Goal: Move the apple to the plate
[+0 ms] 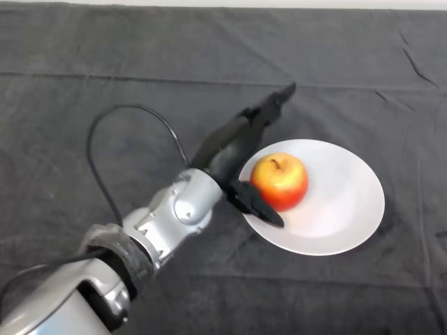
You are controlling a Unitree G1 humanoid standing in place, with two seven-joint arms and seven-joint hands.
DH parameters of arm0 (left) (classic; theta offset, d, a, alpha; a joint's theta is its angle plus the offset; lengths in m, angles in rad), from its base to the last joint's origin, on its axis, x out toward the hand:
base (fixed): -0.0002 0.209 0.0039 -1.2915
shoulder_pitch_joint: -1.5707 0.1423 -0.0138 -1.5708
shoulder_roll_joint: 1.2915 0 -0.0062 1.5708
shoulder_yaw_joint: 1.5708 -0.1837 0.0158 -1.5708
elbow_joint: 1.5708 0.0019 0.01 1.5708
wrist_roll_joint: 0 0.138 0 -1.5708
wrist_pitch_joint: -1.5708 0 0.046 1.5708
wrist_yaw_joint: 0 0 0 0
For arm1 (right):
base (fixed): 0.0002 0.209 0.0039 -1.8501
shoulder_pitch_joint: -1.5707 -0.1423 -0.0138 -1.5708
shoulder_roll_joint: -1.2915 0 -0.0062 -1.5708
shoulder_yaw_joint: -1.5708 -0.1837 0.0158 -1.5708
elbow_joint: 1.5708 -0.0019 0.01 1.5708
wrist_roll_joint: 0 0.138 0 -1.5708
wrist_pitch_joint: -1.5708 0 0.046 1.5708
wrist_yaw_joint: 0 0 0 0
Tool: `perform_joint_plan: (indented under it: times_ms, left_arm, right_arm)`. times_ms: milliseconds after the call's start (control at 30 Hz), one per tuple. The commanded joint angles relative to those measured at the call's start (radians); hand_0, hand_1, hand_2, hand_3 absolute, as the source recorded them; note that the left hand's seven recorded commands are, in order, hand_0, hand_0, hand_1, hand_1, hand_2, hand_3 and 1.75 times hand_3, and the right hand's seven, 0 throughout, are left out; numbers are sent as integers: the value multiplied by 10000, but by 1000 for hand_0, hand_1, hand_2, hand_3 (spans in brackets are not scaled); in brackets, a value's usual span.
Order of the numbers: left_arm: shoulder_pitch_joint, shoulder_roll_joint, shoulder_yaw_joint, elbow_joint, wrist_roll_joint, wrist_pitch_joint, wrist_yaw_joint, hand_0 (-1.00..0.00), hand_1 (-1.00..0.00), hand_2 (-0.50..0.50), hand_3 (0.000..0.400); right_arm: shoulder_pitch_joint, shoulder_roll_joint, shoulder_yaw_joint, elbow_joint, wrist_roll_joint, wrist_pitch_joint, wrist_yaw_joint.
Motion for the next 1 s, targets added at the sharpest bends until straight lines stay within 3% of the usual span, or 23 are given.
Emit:
perform_joint_plan:
  times_ms: [33,333,667,1000]
  left_arm:
    - [-164,400,291,-585,51,-70,246,0,0,0,0]
    - [737,1412,1214,-3021,350,488,720,0,0,0,0]
    - [2212,2708,2705,-5964,576,1083,1115,0,0,0,0]
    - [3631,3703,4589,-7096,408,829,1395,0,0,0,0]
  right_arm:
    - [49,-12,-128,-217,149,-115,86]
    - [58,1,-122,-247,143,-111,71]
    - [74,24,-109,-306,135,-101,41]
    - [91,47,-95,-365,127,-90,7]
